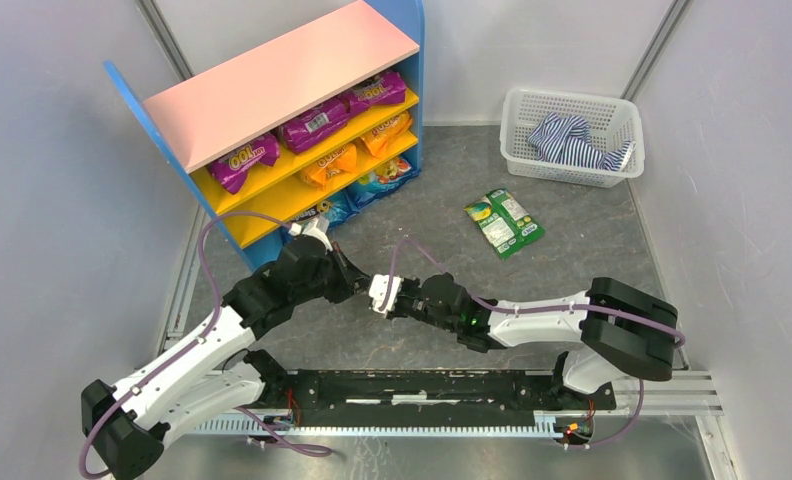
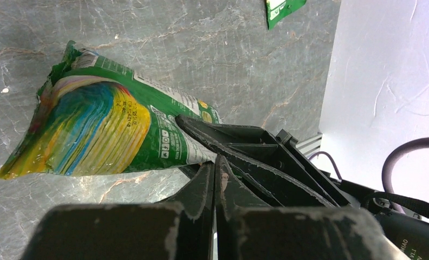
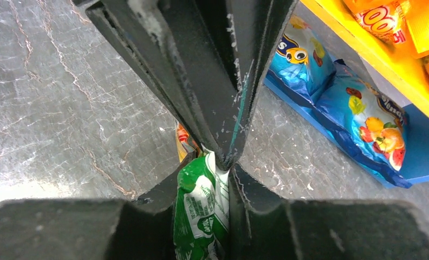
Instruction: Place and organize the candy bags onto the shelf
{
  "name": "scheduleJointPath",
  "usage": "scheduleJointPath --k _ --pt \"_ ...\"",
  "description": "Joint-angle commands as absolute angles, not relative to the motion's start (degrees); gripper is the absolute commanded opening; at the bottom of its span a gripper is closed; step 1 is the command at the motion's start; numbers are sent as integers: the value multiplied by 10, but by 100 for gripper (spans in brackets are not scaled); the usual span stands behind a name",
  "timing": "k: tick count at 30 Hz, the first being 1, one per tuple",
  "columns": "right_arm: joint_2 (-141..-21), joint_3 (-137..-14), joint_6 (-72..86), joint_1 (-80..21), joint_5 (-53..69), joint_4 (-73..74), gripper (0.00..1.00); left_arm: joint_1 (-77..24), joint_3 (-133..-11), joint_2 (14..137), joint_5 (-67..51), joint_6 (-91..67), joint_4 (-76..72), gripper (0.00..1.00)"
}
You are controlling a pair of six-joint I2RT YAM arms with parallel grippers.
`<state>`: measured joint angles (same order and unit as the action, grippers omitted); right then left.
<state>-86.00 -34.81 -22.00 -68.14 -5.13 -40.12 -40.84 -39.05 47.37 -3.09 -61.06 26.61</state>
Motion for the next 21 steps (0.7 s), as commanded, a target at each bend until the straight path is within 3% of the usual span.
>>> scheduleJointPath --k 1,7,13,16,19,21 --pt "-842 -345 -188 -682 -50 -418 22 -405 -421 462 -18 -616 255 2" --pt "-838 -348 -186 -682 -48 -401 3 -405 -420 453 -8 -622 250 9" --pt "-831 -346 -178 -682 -50 -398 0 -405 -423 449 -6 -620 258 22" --pt "-825 -337 -171 -682 -62 -398 0 -405 -443 442 25 -606 289 44" --pt "-816 -316 -163 -681 -79 -399 0 -406 -476 432 65 -585 333 80" --pt "-806 -301 -155 -678 -86 -401 0 -405 -499 425 85 -573 358 89"
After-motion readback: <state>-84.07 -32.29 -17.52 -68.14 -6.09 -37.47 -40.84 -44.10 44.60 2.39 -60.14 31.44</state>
